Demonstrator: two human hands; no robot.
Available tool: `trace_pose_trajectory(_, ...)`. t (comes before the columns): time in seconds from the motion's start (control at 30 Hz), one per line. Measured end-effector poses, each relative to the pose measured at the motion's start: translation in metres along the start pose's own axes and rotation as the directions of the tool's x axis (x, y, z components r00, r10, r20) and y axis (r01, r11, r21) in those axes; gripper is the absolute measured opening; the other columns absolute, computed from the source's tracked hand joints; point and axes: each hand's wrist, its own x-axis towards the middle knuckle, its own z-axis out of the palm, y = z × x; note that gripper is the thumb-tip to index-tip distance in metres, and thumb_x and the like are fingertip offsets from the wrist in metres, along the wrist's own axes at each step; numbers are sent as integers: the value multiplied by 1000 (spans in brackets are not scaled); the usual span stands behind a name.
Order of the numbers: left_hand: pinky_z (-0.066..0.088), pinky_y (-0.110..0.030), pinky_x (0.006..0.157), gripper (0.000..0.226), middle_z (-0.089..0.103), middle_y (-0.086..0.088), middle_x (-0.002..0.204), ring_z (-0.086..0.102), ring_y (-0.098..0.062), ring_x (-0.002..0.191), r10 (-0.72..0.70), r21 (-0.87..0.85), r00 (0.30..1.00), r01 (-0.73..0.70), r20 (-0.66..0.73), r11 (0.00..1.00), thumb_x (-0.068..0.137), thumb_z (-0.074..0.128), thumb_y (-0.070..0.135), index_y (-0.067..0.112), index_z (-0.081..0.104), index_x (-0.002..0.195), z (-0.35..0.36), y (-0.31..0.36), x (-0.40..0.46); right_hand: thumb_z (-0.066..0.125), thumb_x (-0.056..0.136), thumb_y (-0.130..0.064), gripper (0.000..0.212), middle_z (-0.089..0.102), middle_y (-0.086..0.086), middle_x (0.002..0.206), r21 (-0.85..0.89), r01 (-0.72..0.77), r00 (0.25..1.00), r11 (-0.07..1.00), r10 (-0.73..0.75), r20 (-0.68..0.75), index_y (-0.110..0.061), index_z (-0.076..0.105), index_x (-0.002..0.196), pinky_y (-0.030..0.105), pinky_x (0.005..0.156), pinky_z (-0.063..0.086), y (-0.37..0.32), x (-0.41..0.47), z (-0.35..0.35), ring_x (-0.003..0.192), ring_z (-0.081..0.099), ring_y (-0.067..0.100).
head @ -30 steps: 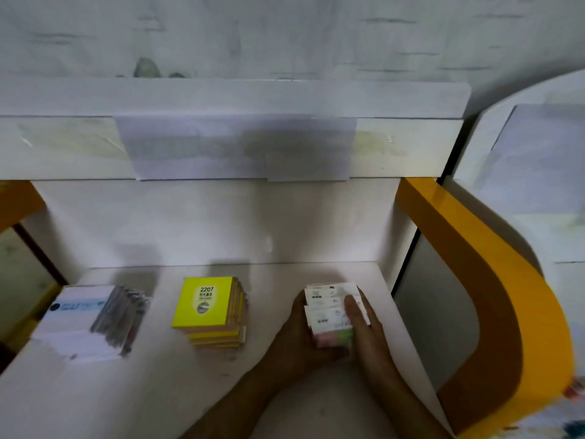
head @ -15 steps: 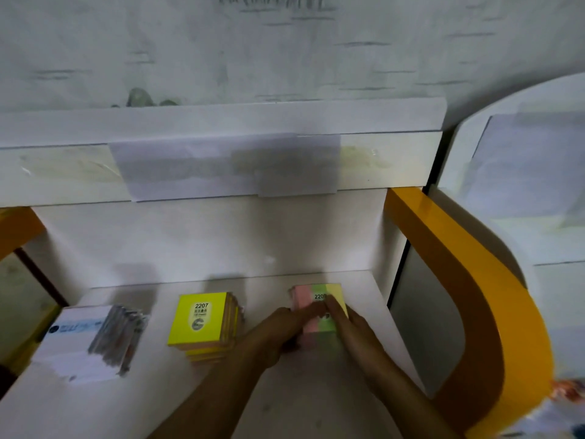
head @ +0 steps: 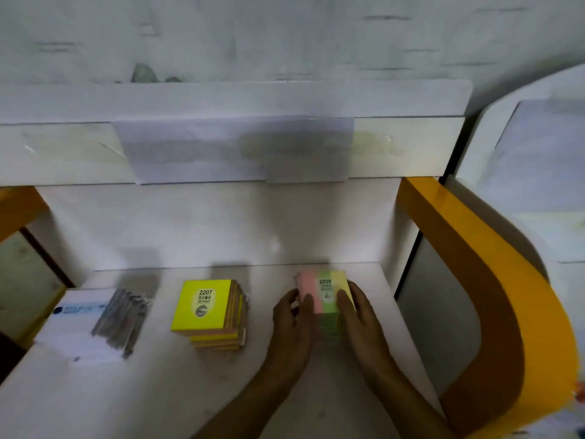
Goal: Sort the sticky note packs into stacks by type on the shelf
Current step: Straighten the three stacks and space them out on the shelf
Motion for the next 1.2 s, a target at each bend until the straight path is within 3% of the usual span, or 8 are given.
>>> trace_pose_trajectory(0.3, 29, -14, 106, 67, 37, 12, 149, 38, -2, 134, 115, 6, 988, -116, 105, 993, 89, 33, 52, 29, 21, 151, 12, -13, -3, 39, 96, -44, 53, 45, -2, 146, 27, 16, 999, 1000, -15, -42, -36, 27, 147, 30, 97, 45, 13, 4, 14, 126, 50, 20)
trace_pose_trajectory(0.43, 29, 3, 94, 67, 35, 19, 144, 34, 2, 132, 108, 7, 990, -109, 88, 994, 87, 31, 54, 31, 24, 149, 11, -14, -2, 39, 86, -54, 65, 44, -4, 146, 95, 21, 999, 995, -17, -36, -37, 26, 147, 35, 104, 44, 15, -1, 13, 126, 49, 19)
trace_pose_trajectory(0.63, 25, 4, 97, 57, 28, 27, 145, 31, 12, 130, 174, -6, 984, -173, 30, 985, 87, 31, 59, 40, 25, 140, 9, -20, -4, 32, 101, -33, 37, 43, -23, 135, 199, 92, 996, 976, -90, -19, -44, 28, 136, 3, 82, 40, 18, -1, -2, 117, 50, -9)
trace_pose_trajectory(0.73, 36, -24, 111, 67, 46, 15, 145, 46, 2, 129, 146, -129, 988, -138, 56, 982, 88, 32, 71, 34, 37, 143, 12, -20, -4, 32, 100, -30, 37, 51, -28, 125, 272, 88, 995, 958, -98, 22, -40, 34, 136, 3, 78, 46, 22, 0, 0, 103, 56, -18)
trace_pose_trajectory(0.83, 43, -22, 104, 44, 66, 14, 124, 58, 1, 117, 81, -276, 992, -53, 93, 960, 99, 30, 50, 31, 54, 131, 17, -17, -1, 39, 92, -49, 44, 59, -26, 127, 359, 64, 995, 931, -89, 54, -42, 41, 136, 20, 96, 44, 27, 2, -3, 116, 57, -6)
trace_pose_trajectory(0.9, 41, -25, 107, 51, 59, 12, 134, 54, -2, 123, 89, -274, 991, -59, 99, 960, 98, 34, 52, 28, 44, 141, 18, -18, -3, 42, 91, -54, 54, 56, -21, 134, 367, 59, 992, 928, -97, 86, -37, 39, 141, 24, 102, 41, 28, 2, -5, 124, 53, 1)
trace_pose_trajectory(1.03, 46, -8, 89, 49, 56, 21, 132, 55, 5, 119, 94, -243, 991, -70, 90, 967, 96, 29, 42, 33, 36, 143, 19, -21, -7, 33, 91, -42, 49, 54, -29, 130, 344, 65, 989, 937, -106, 101, -40, 34, 140, 8, 89, 45, 30, 1, -4, 118, 54, -8)
trace_pose_trajectory(1.2, 39, -30, 111, 54, 54, 5, 141, 51, -9, 129, 75, -202, 984, -42, 160, 978, 98, 32, 50, 24, 40, 145, 9, -15, -2, 29, 99, -31, 41, 51, -32, 127, 294, 101, 989, 951, -129, 79, -41, 30, 138, 4, 83, 45, 32, 3, -2, 112, 54, -15)
